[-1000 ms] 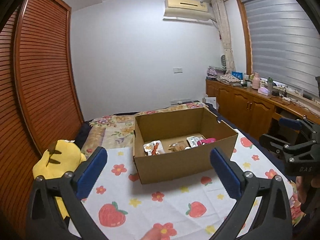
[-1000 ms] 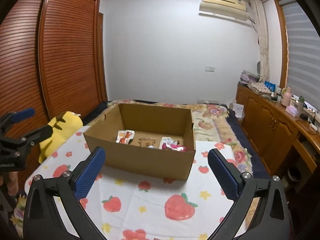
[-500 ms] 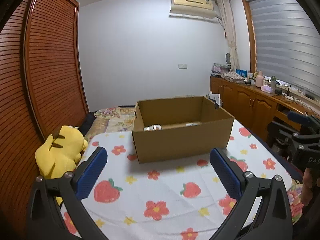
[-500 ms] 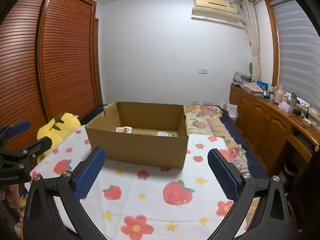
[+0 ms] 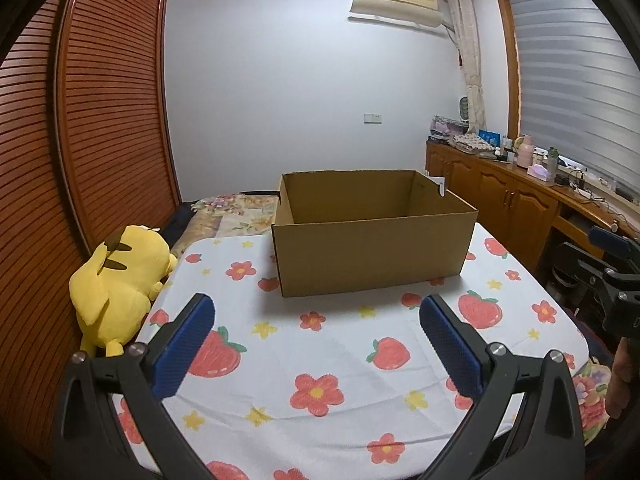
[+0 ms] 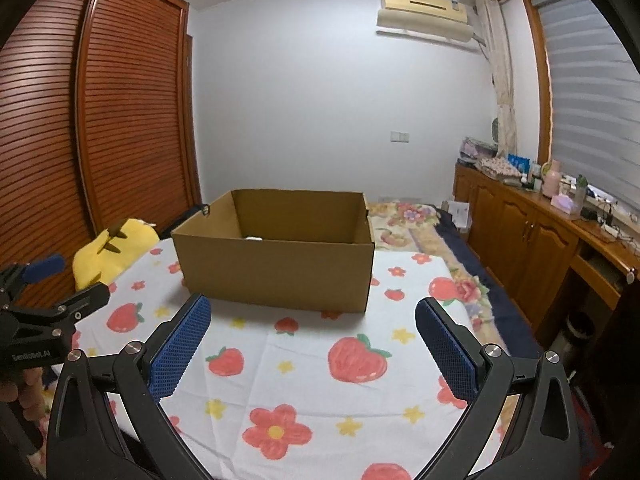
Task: Organize snacks
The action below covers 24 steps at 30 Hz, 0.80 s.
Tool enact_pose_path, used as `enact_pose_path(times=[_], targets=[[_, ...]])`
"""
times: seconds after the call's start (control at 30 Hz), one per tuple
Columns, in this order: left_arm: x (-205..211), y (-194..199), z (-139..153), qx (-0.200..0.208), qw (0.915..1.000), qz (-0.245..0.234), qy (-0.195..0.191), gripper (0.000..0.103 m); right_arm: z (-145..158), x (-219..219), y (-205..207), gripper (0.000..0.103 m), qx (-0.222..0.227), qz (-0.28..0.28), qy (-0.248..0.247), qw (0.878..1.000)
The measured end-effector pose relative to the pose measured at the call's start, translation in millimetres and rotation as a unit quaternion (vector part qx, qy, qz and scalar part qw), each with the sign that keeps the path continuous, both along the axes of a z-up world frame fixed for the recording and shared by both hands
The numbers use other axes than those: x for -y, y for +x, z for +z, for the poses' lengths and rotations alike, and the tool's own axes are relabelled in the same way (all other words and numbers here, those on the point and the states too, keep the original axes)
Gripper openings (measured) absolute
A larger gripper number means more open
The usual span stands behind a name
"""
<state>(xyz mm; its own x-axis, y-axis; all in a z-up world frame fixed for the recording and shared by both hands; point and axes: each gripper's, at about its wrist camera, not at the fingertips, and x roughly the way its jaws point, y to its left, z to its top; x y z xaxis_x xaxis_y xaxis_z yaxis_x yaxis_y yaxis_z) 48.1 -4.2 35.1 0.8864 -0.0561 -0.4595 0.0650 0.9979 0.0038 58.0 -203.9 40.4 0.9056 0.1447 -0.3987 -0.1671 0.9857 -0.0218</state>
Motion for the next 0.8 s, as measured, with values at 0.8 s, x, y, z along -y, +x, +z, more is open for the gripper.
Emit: enact_pose_path(times=[0.8], targets=[[-2.9,-4.5,4.5,0.009,1.0000,0.003,-0.002,0.103,-3.3,3.6,0.3,0.103,-0.001,-0.006,0.002,1.000]])
